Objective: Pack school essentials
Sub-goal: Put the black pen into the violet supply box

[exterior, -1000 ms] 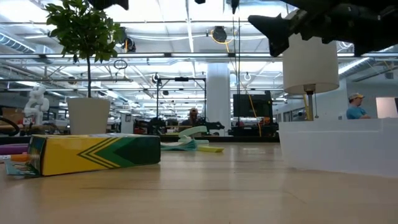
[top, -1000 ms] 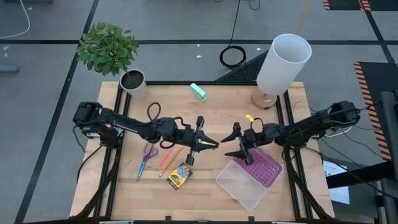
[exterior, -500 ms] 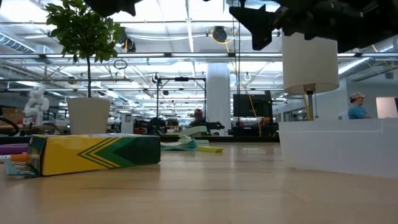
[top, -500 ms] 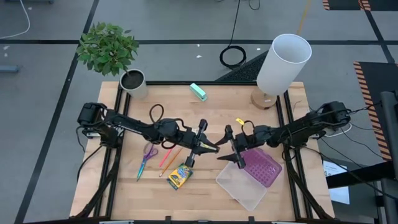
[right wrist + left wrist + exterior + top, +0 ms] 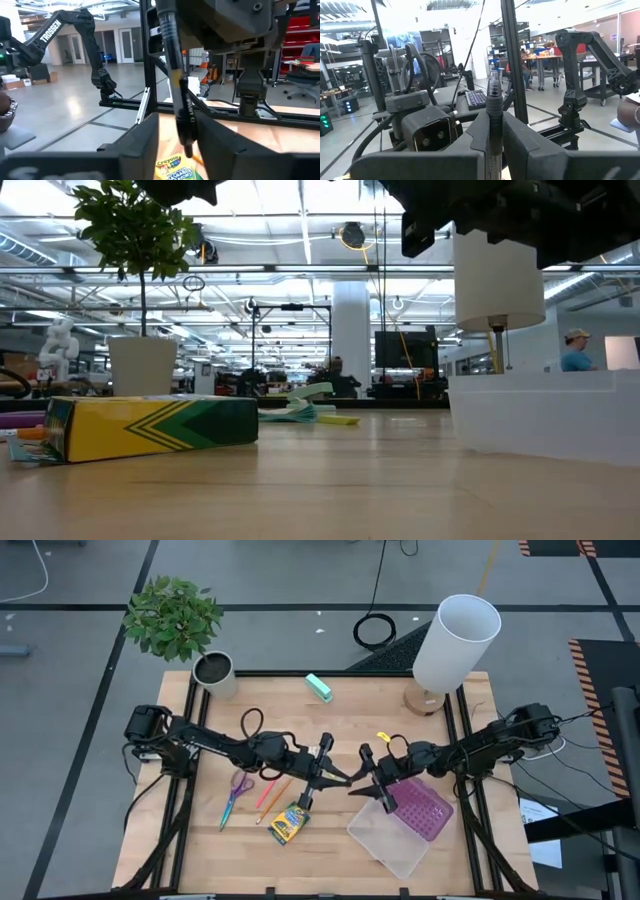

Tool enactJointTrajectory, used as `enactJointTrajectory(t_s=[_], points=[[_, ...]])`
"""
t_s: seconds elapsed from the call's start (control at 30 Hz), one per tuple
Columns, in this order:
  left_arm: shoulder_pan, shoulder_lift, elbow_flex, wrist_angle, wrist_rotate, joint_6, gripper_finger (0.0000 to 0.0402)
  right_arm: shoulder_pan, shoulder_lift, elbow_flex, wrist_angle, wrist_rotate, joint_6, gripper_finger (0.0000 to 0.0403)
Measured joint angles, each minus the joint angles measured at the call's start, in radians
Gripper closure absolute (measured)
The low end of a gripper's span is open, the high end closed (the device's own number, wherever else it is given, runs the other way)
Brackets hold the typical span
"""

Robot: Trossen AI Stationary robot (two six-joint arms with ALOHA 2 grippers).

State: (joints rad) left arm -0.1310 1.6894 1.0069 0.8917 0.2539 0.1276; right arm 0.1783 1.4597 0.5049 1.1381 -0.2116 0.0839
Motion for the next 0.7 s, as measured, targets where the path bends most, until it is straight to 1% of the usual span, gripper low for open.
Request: enactJointTrajectory(t_s=[0.2, 0.27, 0.37, 0.43, 0.53, 0.7], points=[[0.0, 0.0, 0.0, -0.003, 0.002, -0.003, 0.0366, 0.0, 0.0, 0.0, -0.001, -0.002, -0.003, 0.036], [0.0, -0.001, 0.0, -0.006, 0.002, -0.007, 0.0365, 0.0, 0.0, -0.001, -0.003, -0.004, -0.003, 0.0373], [-0.003, -0.001, 0.0, -0.016, -0.001, -0.022, 0.0352, 0.001, 0.0, -0.001, -0.01, -0.007, 0.007, 0.0377], [-0.008, -0.002, 0.0, -0.044, -0.021, -0.029, 0.0333, 0.001, 0.0, -0.001, -0.022, -0.006, 0.021, 0.037], [-0.016, -0.025, 0.0, -0.137, -0.07, -0.037, 0.0293, 0.0, -0.001, -0.001, -0.028, -0.001, 0.036, 0.0359], [-0.03, -0.111, 0.0, -0.318, -0.18, -0.07, 0.0227, 0.0, -0.012, -0.001, -0.07, 0.0, 0.063, 0.0366]])
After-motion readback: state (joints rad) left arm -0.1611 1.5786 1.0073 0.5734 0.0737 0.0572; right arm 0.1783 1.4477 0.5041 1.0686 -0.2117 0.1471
